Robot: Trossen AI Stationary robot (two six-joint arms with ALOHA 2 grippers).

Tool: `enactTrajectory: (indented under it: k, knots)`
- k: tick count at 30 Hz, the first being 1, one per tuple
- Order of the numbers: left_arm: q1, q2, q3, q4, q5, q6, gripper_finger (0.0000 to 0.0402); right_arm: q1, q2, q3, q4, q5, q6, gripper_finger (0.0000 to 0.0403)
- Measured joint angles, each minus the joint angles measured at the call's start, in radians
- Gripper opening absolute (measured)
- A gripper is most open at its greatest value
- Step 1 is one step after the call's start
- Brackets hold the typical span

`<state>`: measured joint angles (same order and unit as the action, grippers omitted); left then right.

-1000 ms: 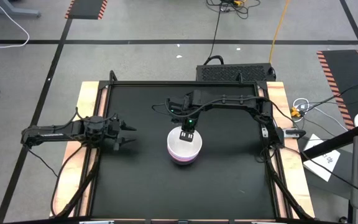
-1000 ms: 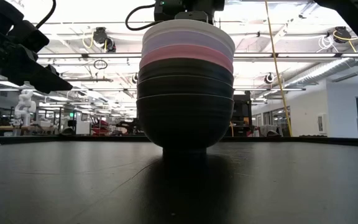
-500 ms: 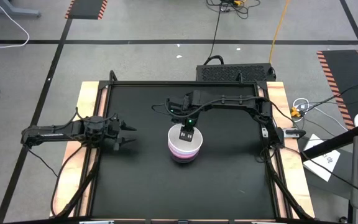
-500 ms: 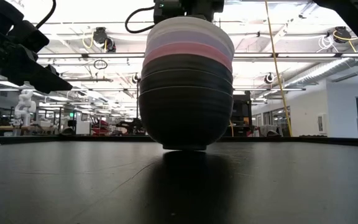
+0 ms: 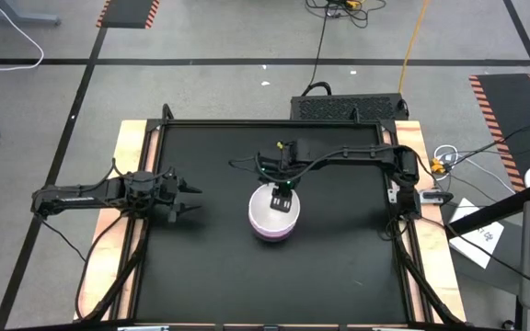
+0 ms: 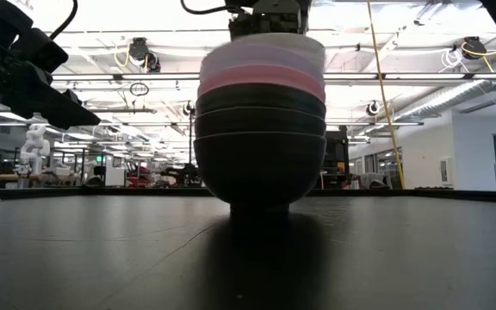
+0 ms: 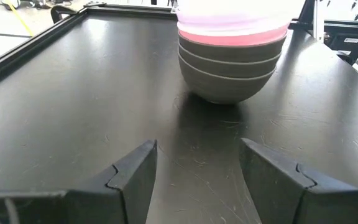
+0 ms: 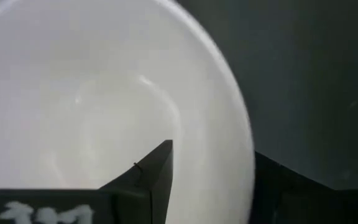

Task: Nest bowls inside each other
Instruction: Stack the white bowl on top of the purple bowl

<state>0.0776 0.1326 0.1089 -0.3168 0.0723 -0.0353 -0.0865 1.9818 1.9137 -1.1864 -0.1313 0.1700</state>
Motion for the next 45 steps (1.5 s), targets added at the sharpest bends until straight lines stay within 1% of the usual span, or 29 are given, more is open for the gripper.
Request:
enactTrajectory:
  k: [2, 6, 15, 24, 26, 30, 33, 37, 42, 45]
  knots:
    - [0.0, 0.0, 0.0, 0.001, -0.001, 0.0, 0.023, 0.005, -0.003, 0.0, 0.01, 0.017, 0.0, 0.0141]
    - [0.0, 0.0, 0.0, 0.003, -0.001, 0.0, 0.023, 0.007, -0.004, 0.001, 0.037, 0.0, -0.014, 0.0141]
    - [0.0, 0.0, 0.0, 0.002, -0.002, 0.0, 0.023, 0.004, -0.007, 0.003, 0.091, -0.001, -0.033, 0.0141]
    - [0.0, 0.0, 0.0, 0.023, -0.007, -0.013, 0.023, -0.001, -0.053, 0.004, 0.105, 0.006, -0.053, 0.0141]
    - [0.0, 0.0, 0.0, 0.031, -0.012, -0.016, 0.023, -0.001, -0.072, 0.004, 0.101, 0.015, -0.062, 0.0141]
    - [0.0, 0.0, 0.0, 0.031, -0.022, -0.02, 0.023, 0.0, -0.12, 0.005, 0.085, 0.077, -0.069, 0.0141]
    - [0.0, 0.0, 0.0, 0.03, -0.025, -0.019, 0.023, 0.0, -0.157, 0.005, 0.083, 0.1, -0.077, 0.0141]
    - [0.0, 0.0, 0.0, 0.023, -0.029, -0.019, 0.023, 0.001, -0.191, 0.005, 0.072, 0.102, -0.058, 0.0141]
    - [0.0, 0.0, 0.0, 0.019, -0.028, -0.019, 0.023, 0.001, -0.186, 0.002, -0.002, 0.086, -0.013, 0.0141]
    - [0.0, 0.0, 0.0, 0.019, -0.028, -0.018, 0.023, 0.009, -0.18, -0.032, 0.014, 0.078, 0.008, 0.0141]
